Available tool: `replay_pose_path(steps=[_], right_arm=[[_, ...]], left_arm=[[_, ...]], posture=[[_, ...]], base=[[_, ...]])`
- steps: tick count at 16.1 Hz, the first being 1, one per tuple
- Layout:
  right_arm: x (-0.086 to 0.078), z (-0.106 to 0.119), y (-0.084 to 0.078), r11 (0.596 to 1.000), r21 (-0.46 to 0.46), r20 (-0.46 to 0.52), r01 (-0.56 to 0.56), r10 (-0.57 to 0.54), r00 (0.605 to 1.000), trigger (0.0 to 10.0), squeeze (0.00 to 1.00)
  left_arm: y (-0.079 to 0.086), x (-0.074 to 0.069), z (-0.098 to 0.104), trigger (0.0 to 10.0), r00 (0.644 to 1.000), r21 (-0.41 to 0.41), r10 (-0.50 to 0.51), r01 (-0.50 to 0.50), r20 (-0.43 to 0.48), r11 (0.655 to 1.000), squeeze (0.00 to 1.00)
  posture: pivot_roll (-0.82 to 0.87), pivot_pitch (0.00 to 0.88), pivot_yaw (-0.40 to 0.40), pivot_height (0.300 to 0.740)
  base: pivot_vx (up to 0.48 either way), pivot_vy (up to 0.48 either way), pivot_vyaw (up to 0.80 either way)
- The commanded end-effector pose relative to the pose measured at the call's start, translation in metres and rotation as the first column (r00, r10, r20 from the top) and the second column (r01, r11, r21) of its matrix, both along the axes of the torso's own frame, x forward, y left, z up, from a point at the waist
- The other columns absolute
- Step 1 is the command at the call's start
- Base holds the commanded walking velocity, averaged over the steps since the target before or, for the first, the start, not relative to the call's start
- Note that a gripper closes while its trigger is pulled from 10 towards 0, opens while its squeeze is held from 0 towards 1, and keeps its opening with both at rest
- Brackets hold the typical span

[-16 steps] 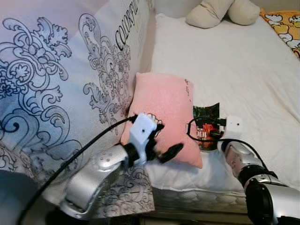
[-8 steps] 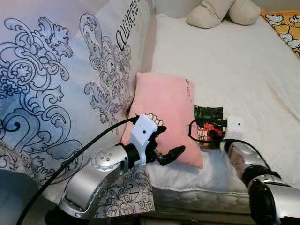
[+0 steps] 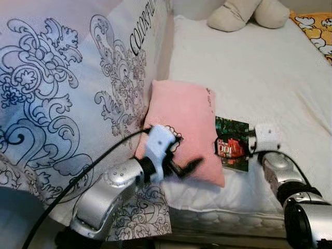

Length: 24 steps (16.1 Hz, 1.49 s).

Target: Clean up the room

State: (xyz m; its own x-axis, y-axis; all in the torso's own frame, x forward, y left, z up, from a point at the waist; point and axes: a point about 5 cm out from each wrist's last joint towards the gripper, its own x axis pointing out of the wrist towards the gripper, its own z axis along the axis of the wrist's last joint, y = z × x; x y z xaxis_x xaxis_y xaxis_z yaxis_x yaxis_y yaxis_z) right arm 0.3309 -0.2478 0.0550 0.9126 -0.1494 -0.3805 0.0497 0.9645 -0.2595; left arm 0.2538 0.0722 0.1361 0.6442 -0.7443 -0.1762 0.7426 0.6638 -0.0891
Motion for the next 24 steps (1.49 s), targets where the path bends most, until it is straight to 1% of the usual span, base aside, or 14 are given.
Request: replay_pose_path(steps=[1, 3, 4, 5, 6, 7, 8, 9, 10, 11, 12, 13, 14, 24], right_arm=[[-0.008, -0.005, 0.002, 0.999, -0.033, 0.067, -0.002, 0.004, 0.998, 10.0, 0.00], [-0.024, -0.012, 0.004, 0.999, 0.016, 0.167, 0.045, -0.047, 0.985, 10.0, 0.00], [-0.037, -0.009, 0.008, 0.997, 0.059, 0.262, 0.050, -0.064, 0.963, 10.0, 0.00], [-0.053, -0.007, 0.014, 0.996, 0.089, 0.332, 0.025, -0.054, 0.942, 10.0, 0.00], [-0.068, -0.004, 0.024, 0.985, 0.171, 0.395, -0.029, -0.042, 0.918, 10.0, 0.00], [-0.077, 0.001, 0.033, 0.961, 0.265, 0.447, -0.082, -0.047, 0.893, 10.0, 0.00], [-0.080, -0.001, 0.035, 0.959, 0.270, 0.436, -0.087, -0.042, 0.899, 10.0, 0.00], [-0.079, -0.008, 0.036, 0.974, 0.216, 0.403, -0.065, -0.028, 0.915, 10.0, 0.00], [-0.076, -0.006, 0.034, 0.983, 0.179, 0.400, -0.037, -0.039, 0.916, 10.0, 0.00], [-0.073, -0.001, 0.033, 0.984, 0.179, 0.406, -0.019, -0.056, 0.912, 10.0, 0.00], [-0.073, 0.003, 0.033, 0.982, 0.186, 0.419, -0.023, -0.058, 0.906, 10.0, 0.00], [-0.072, 0.007, 0.034, 0.981, 0.191, 0.424, -0.039, -0.047, 0.904, 10.0, 0.00], [-0.072, 0.005, 0.037, 0.978, 0.199, 0.401, -0.066, -0.020, 0.916, 10.0, 0.00], [-0.072, 0.005, 0.037, 0.978, 0.199, 0.401, -0.066, -0.020, 0.916, 10.0, 0.00]], left_arm=[[0.010, 0.008, -0.003, 10.0, 0.990, -0.022, 0.140, -0.140, 0.012, 0.990, 0.00], [0.021, 0.017, -0.004, 10.0, 0.948, -0.096, 0.318, -0.316, 0.010, 0.944, 0.00], [0.032, 0.022, -0.006, 10.0, 0.898, -0.131, 0.440, -0.435, 0.009, 0.891, 0.00], [0.044, 0.022, -0.009, 10.0, 0.851, -0.161, 0.526, -0.518, 0.005, 0.840, 0.00], [0.055, 0.020, -0.012, 10.0, 0.810, -0.169, 0.586, -0.575, 0.019, 0.801, 0.00], [0.062, 0.018, -0.014, 10.0, 0.781, -0.156, 0.622, -0.609, 0.049, 0.777, 0.00], [0.064, 0.017, -0.015, 10.0, 0.774, -0.148, 0.628, -0.614, 0.080, 0.775, 0.00], [0.064, 0.020, -0.019, 10.0, 0.754, -0.106, 0.640, -0.631, 0.149, 0.768, 0.00], [0.063, 0.026, -0.024, 10.0, 0.725, -0.094, 0.668, -0.663, 0.166, 0.743, 0.00], [0.061, 0.029, -0.026, 10.0, 0.719, -0.106, 0.679, -0.671, 0.150, 0.734, 0.00], [0.059, 0.030, -0.027, 10.0, 0.722, -0.109, 0.676, -0.668, 0.148, 0.736, 0.00], [0.054, 0.031, -0.027, 10.0, 0.736, -0.114, 0.662, -0.652, 0.145, 0.750, 0.00], [0.051, 0.032, -0.028, 10.0, 0.740, -0.116, 0.657, -0.647, 0.142, 0.754, 0.00], [0.051, 0.032, -0.028, 10.0, 0.740, -0.116, 0.657, -0.647, 0.142, 0.754, 0.00]], posture=[[0.01, 0.000, 0.019, 0.740], [-0.01, 0.000, 0.012, 0.740], [-0.02, 0.000, 0.015, 0.740], [-0.03, 0.000, 0.013, 0.740], [-0.04, 0.000, 0.017, 0.740], [-0.05, 0.000, 0.019, 0.740], [-0.06, 0.000, 0.021, 0.740], [-0.08, 0.000, 0.028, 0.740], [-0.10, 0.000, 0.041, 0.740], [-0.12, 0.000, 0.041, 0.740], [-0.13, 0.000, 0.043, 0.740], [-0.14, 0.000, 0.044, 0.740], [-0.14, 0.000, 0.044, 0.740], [-0.14, 0.000, 0.044, 0.740]], base=[[0.000, 0.000, 0.00], [0.000, 0.000, 0.00], [0.000, 0.000, 0.00], [0.000, 0.000, 0.00], [0.000, 0.000, 0.00], [0.000, -0.458, 0.00], [0.000, -0.442, 0.00], [0.000, -0.435, 0.00], [0.000, -0.435, 0.00], [0.000, -0.431, 0.00], [0.000, -0.435, 0.00], [0.000, -0.431, 0.00], [0.000, -0.435, 0.00], [0.000, -0.435, 0.00]])
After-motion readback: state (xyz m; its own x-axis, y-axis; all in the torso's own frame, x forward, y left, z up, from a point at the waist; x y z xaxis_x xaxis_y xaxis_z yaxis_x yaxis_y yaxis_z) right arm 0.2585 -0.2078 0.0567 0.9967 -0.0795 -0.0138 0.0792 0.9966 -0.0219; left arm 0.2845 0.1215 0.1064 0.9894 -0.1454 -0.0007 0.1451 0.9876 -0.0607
